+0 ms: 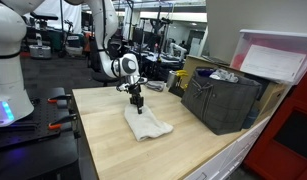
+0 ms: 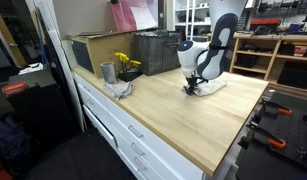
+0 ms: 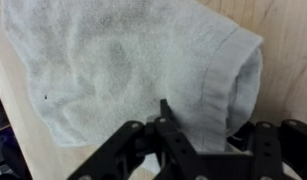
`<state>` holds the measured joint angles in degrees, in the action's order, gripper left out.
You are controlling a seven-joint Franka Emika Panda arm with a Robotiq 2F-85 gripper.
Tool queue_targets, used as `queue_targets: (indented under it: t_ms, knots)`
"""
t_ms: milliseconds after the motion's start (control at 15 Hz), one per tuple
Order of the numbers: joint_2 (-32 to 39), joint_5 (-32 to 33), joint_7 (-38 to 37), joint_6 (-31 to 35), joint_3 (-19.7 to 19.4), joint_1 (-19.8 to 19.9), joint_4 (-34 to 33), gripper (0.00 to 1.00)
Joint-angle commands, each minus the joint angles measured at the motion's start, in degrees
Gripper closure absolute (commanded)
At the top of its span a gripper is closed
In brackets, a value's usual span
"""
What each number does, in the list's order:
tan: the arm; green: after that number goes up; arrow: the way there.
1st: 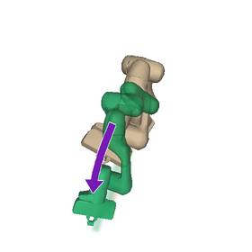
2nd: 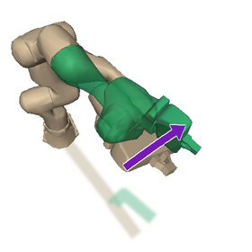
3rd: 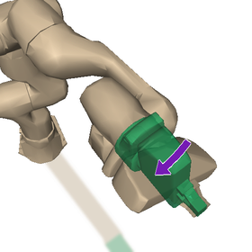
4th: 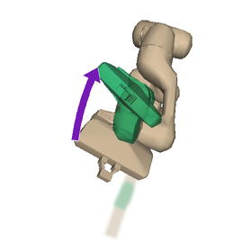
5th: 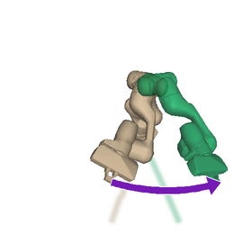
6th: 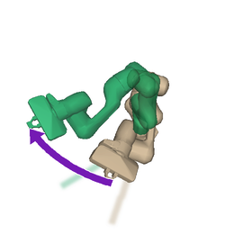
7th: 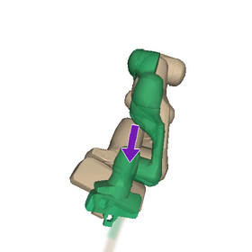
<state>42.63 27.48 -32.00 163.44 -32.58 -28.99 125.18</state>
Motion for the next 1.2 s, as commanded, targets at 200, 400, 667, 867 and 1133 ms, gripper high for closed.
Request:
queue_targets:
  t_ms: [200,400,667,867,1133]
  knots:
    - [-4.3,-4.9,2.8,-4.0,1.4,0.9,1.8,1.0]
    - [-10.4,-7.5,9.0,-7.8,7.3,5.6,3.4,0.96]
    - [-16.6,-13.1,17.2,-14.5,18.5,14.8,3.5,0.96]
    - [-19.2,-20.7,25.8,-20.2,26.7,23.1,2.4,0.96]
    - [-19.4,-30.2,35.3,-28.3,30.6,32.0,-1.0,0.96]
